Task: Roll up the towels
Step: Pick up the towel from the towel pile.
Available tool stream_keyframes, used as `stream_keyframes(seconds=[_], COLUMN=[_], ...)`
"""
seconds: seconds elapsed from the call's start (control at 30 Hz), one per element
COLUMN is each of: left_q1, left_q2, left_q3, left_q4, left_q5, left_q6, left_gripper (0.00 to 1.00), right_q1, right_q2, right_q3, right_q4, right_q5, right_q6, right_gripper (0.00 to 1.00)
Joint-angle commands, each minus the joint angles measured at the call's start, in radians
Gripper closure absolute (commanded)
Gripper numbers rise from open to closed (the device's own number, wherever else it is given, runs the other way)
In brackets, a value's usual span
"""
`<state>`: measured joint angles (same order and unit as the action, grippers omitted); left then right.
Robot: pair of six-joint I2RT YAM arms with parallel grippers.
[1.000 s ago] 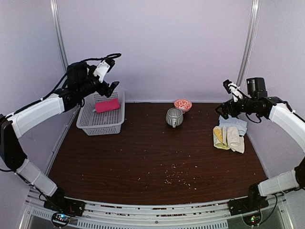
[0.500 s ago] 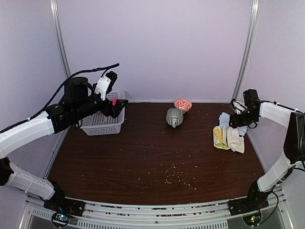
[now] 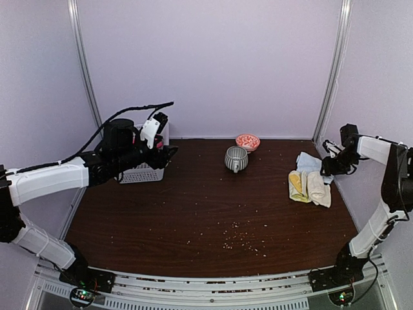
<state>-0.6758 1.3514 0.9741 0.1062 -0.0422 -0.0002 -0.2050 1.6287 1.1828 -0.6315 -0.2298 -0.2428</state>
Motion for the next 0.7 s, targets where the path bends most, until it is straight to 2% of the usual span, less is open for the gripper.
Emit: stream_keyframes(seconds=[0.0, 0.53, 0.57, 0.67], left_q1=[0.016, -0.008, -0.009, -0.009], left_q2=[-0.027, -0.038, -0.038, -0.032], left_q3=[0.014, 0.027, 0.025, 0.025], left_q4=[0.055, -0.005, -0.005, -0.007], left_q5=[0.108, 0.056, 0.055, 0.049], left_q6=[0.013, 0.054, 0.055, 0.057], left_gripper=[0.38, 0.4, 0.4, 0.4], right_q1=[0.006, 0.006, 0.006, 0.006], right_q2=[-0.035, 0.071, 0.079, 0.088], right_q3=[-0.048, -0.045, -0.045, -0.037], right_q4=[-0.083, -0.124, -0.123, -0.132], right_q5=[-0.128, -0.1, -0.11, -0.135], right_q6=[-0.042, -0.017, -0.015, -0.018], right_gripper=[0.49, 0.48, 0.51, 0.73])
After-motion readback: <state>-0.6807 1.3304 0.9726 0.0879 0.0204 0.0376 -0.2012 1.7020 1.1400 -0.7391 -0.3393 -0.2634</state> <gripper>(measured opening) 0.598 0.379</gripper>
